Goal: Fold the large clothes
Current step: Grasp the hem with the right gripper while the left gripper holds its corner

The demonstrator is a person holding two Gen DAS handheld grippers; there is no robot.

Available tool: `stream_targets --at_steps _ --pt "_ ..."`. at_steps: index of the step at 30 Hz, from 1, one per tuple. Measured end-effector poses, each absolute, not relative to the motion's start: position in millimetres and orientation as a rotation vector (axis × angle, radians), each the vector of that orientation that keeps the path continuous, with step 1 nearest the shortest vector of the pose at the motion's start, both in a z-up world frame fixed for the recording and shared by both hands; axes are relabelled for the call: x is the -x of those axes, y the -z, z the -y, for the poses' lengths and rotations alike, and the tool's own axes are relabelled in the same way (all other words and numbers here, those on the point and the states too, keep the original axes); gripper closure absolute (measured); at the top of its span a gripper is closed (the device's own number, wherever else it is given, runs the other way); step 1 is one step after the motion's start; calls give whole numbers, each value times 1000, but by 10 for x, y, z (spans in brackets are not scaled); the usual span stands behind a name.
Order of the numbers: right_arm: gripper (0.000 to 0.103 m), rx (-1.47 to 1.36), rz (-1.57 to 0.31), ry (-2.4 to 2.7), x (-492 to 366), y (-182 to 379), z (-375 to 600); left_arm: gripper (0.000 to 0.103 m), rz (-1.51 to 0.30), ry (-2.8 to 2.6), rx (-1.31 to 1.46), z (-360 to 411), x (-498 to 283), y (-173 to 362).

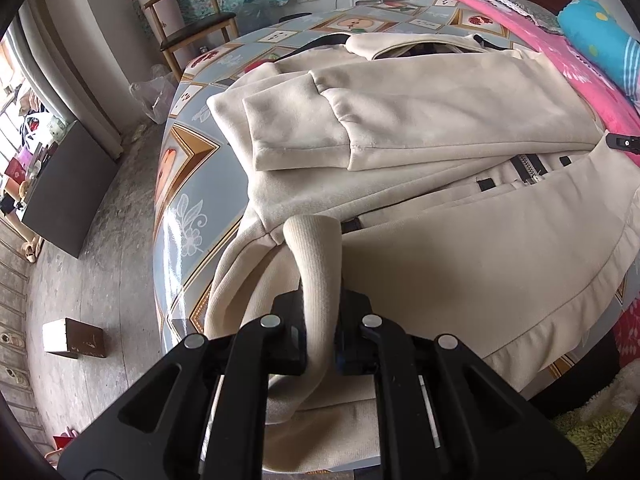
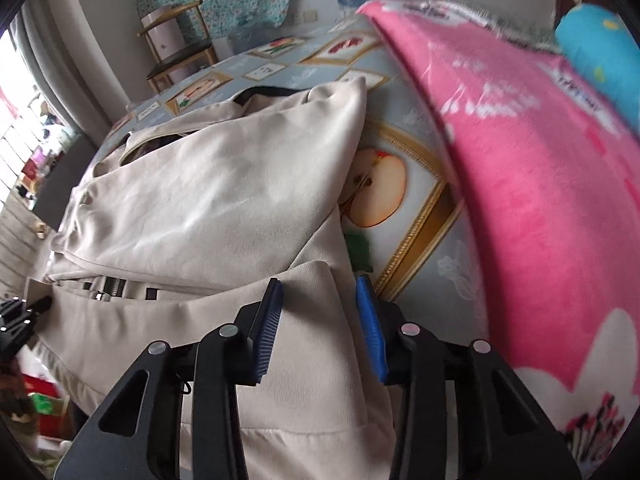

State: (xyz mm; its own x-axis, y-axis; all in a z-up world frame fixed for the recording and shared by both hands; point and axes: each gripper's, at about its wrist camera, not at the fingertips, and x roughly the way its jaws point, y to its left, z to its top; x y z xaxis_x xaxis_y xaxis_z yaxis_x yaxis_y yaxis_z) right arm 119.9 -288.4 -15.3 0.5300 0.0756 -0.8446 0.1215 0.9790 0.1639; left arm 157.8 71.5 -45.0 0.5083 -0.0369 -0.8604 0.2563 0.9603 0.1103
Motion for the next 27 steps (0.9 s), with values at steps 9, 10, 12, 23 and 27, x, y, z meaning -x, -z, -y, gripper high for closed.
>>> stream_targets --at_steps 9,10,12,23,27 --pt "68 -162 -1077 -154 -1080 61 2879 94 -1035 159 -228 -700 -1598 449" --pt "68 -161 -1082 -161 -1110 63 2890 94 -1035 157 -226 -700 -1599 449" --pt "68 -189 -1087 -184 -1250 85 2919 94 -1037 153 -222 -702 -1600 449" --pt "68 -252 -1202 -290 -1249 214 3000 94 -1040 150 -209 -710 -1602 453" --pt "68 -265 -1229 -318 -1193 224 3019 94 -1039 156 -209 -715 -1612 453"
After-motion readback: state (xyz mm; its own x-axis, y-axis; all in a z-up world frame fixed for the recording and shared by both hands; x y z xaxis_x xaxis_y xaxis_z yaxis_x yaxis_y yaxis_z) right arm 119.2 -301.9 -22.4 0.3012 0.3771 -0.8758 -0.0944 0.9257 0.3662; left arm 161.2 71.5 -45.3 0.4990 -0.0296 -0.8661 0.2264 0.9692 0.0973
